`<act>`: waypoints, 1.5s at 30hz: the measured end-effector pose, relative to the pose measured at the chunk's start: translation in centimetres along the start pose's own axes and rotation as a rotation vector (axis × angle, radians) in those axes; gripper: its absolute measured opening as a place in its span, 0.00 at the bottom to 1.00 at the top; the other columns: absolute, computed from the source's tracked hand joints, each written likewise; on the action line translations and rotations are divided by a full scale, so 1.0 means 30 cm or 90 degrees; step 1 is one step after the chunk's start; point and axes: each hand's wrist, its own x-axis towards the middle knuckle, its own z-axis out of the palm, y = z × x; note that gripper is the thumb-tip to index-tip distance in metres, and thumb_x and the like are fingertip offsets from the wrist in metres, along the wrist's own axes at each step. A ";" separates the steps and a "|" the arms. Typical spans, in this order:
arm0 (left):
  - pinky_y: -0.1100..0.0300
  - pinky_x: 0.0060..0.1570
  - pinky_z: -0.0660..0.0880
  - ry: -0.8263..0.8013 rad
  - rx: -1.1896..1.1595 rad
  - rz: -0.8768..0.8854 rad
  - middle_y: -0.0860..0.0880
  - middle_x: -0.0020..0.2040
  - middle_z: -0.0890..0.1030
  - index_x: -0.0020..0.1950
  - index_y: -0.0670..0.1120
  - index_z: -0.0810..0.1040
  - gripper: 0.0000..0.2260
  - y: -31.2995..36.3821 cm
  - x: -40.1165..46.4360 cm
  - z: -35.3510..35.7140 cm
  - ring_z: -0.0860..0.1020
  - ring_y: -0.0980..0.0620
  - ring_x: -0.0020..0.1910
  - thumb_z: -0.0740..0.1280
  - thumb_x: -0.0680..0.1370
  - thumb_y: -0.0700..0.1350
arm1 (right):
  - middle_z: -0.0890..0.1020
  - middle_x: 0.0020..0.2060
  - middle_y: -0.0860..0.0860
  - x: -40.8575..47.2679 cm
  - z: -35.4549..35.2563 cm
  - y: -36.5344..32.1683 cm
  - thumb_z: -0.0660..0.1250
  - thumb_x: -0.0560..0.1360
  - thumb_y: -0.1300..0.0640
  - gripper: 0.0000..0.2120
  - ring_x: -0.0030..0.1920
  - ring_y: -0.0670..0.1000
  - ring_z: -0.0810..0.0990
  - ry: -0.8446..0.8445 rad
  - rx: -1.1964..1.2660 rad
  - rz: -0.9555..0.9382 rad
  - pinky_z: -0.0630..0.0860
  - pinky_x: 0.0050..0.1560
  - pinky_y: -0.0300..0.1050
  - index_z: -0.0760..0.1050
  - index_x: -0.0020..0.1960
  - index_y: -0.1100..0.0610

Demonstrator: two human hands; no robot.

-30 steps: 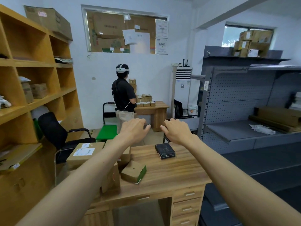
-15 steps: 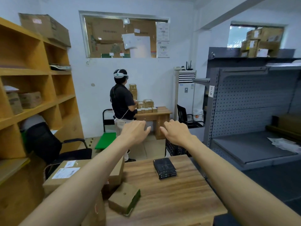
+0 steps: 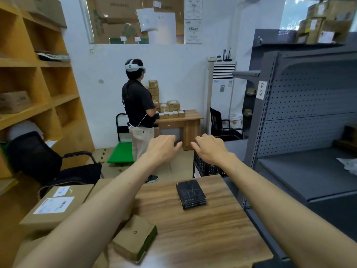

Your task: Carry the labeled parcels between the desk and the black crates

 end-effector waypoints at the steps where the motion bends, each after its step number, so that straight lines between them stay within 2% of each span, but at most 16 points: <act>1: 0.53 0.42 0.69 -0.004 0.002 0.002 0.46 0.51 0.83 0.53 0.47 0.78 0.19 -0.005 0.031 0.026 0.80 0.43 0.51 0.56 0.84 0.59 | 0.78 0.56 0.58 0.028 0.023 0.011 0.50 0.85 0.46 0.20 0.56 0.60 0.78 -0.004 -0.002 0.000 0.73 0.52 0.55 0.75 0.58 0.58; 5: 0.54 0.41 0.67 -0.010 -0.015 0.003 0.47 0.50 0.82 0.55 0.47 0.78 0.19 -0.033 0.156 0.115 0.79 0.46 0.47 0.56 0.84 0.59 | 0.79 0.56 0.58 0.156 0.096 0.047 0.50 0.85 0.46 0.20 0.55 0.60 0.78 -0.009 -0.011 -0.001 0.73 0.50 0.55 0.75 0.57 0.58; 11: 0.53 0.44 0.71 -0.026 -0.051 -0.005 0.47 0.52 0.83 0.57 0.46 0.79 0.19 -0.115 0.382 0.238 0.81 0.46 0.51 0.56 0.85 0.58 | 0.79 0.56 0.58 0.388 0.194 0.118 0.51 0.85 0.46 0.21 0.56 0.61 0.78 -0.013 -0.014 0.011 0.72 0.49 0.54 0.75 0.56 0.59; 17: 0.51 0.44 0.70 -0.080 -0.084 -0.035 0.45 0.52 0.82 0.50 0.46 0.75 0.18 -0.170 0.524 0.486 0.80 0.43 0.52 0.55 0.85 0.57 | 0.78 0.55 0.59 0.519 0.399 0.183 0.51 0.85 0.47 0.20 0.55 0.62 0.77 -0.052 0.012 0.044 0.71 0.49 0.54 0.75 0.55 0.60; 20: 0.50 0.48 0.74 -0.117 -0.107 -0.049 0.44 0.54 0.83 0.55 0.45 0.78 0.19 -0.169 0.550 0.644 0.80 0.43 0.53 0.56 0.85 0.58 | 0.78 0.56 0.59 0.539 0.554 0.211 0.52 0.85 0.47 0.20 0.57 0.62 0.77 -0.105 0.030 0.061 0.71 0.50 0.54 0.75 0.56 0.61; 23: 0.50 0.51 0.74 -0.145 -0.116 -0.067 0.44 0.59 0.82 0.61 0.46 0.79 0.19 -0.172 0.553 0.806 0.79 0.43 0.58 0.56 0.84 0.57 | 0.78 0.57 0.59 0.565 0.724 0.238 0.52 0.84 0.48 0.20 0.58 0.62 0.77 -0.162 0.041 0.077 0.72 0.53 0.56 0.77 0.58 0.61; 27: 0.52 0.48 0.73 -0.154 -0.122 -0.128 0.46 0.61 0.80 0.66 0.48 0.77 0.18 -0.164 0.515 1.085 0.80 0.44 0.57 0.55 0.85 0.56 | 0.79 0.57 0.57 0.591 1.018 0.280 0.53 0.84 0.49 0.18 0.59 0.60 0.76 -0.191 0.068 0.093 0.70 0.49 0.53 0.76 0.59 0.58; 32: 0.51 0.54 0.73 -0.200 -0.154 -0.223 0.47 0.65 0.77 0.70 0.49 0.74 0.18 -0.133 0.456 1.445 0.75 0.45 0.62 0.56 0.85 0.55 | 0.78 0.60 0.56 0.574 1.385 0.351 0.55 0.84 0.47 0.17 0.61 0.59 0.75 -0.205 0.123 0.119 0.72 0.56 0.54 0.74 0.63 0.57; 35: 0.50 0.54 0.73 -0.227 -0.157 -0.259 0.45 0.66 0.77 0.72 0.47 0.73 0.19 -0.128 0.428 1.600 0.75 0.43 0.63 0.58 0.85 0.55 | 0.77 0.60 0.58 0.512 1.568 0.431 0.57 0.83 0.47 0.18 0.61 0.61 0.74 -0.241 0.165 0.158 0.73 0.58 0.55 0.73 0.64 0.59; 39: 0.45 0.55 0.76 -0.270 -0.229 -0.311 0.42 0.65 0.76 0.70 0.44 0.73 0.20 -0.113 0.360 1.778 0.75 0.40 0.63 0.61 0.84 0.55 | 0.76 0.61 0.58 0.398 1.732 0.515 0.57 0.83 0.46 0.19 0.61 0.61 0.74 -0.285 0.166 0.192 0.72 0.55 0.54 0.72 0.64 0.60; 42: 0.47 0.54 0.72 -0.298 -0.257 -0.355 0.44 0.65 0.76 0.71 0.45 0.71 0.20 -0.089 0.311 1.866 0.75 0.41 0.63 0.62 0.83 0.55 | 0.75 0.62 0.59 0.337 1.830 0.551 0.57 0.83 0.45 0.21 0.63 0.61 0.72 -0.341 0.200 0.223 0.71 0.57 0.55 0.70 0.67 0.60; 45: 0.48 0.53 0.73 -0.299 -0.312 -0.392 0.45 0.63 0.77 0.71 0.47 0.70 0.19 -0.076 0.259 1.932 0.77 0.42 0.60 0.60 0.84 0.56 | 0.75 0.62 0.59 0.287 1.896 0.560 0.56 0.82 0.43 0.24 0.64 0.61 0.73 -0.364 0.291 0.253 0.74 0.59 0.59 0.69 0.68 0.60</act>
